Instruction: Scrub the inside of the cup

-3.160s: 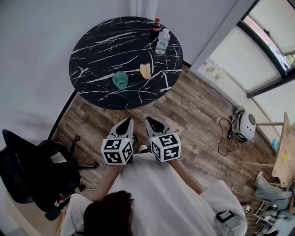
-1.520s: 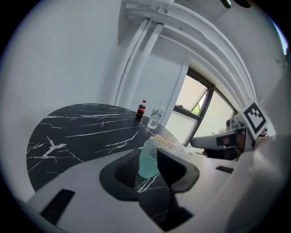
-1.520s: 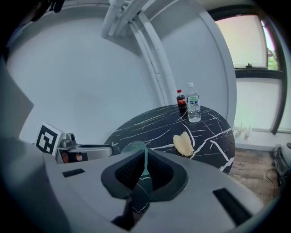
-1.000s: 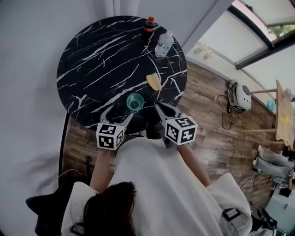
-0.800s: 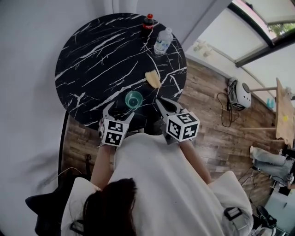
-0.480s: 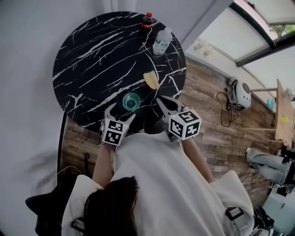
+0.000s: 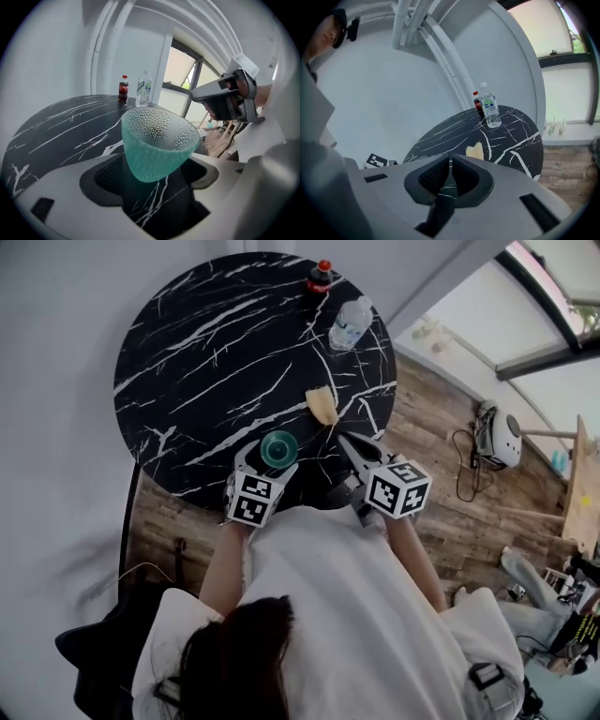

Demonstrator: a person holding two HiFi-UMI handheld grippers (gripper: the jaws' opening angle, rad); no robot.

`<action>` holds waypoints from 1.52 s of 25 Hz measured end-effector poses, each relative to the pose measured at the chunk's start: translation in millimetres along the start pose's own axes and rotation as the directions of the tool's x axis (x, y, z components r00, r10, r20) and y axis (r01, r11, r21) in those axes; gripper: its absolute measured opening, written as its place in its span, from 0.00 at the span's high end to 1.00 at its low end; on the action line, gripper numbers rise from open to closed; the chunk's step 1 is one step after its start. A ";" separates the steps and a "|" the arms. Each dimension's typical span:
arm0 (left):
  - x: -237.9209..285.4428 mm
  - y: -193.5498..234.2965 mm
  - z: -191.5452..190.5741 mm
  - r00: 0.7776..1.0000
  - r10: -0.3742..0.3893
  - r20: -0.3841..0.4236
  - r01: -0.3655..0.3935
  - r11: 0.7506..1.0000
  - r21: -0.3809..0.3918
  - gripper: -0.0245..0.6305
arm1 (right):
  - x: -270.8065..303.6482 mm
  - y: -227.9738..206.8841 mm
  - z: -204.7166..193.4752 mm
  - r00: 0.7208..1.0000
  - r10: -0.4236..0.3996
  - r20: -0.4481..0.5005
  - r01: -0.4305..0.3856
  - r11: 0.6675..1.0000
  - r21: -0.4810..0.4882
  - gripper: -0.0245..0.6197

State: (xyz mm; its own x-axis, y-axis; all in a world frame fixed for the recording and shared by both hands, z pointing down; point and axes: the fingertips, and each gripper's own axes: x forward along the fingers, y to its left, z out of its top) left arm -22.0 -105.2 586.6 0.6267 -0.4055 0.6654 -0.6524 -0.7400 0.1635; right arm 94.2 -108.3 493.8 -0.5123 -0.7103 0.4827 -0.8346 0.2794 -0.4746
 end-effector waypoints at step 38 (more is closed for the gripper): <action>-76.5 16.6 83.8 0.979 0.171 0.109 -0.170 0.985 -0.013 0.40 | 65.6 -35.3 -13.4 0.951 -0.251 -0.182 0.183 0.929 -0.323 0.62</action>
State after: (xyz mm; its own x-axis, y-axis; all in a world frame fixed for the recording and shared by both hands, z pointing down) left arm -45.0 -131.4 477.4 0.5487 -0.5821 0.6001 -0.7550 -0.6533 0.0568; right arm 87.4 -156.2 552.0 -0.3146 -0.6279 0.7119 -0.9341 0.3380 -0.1147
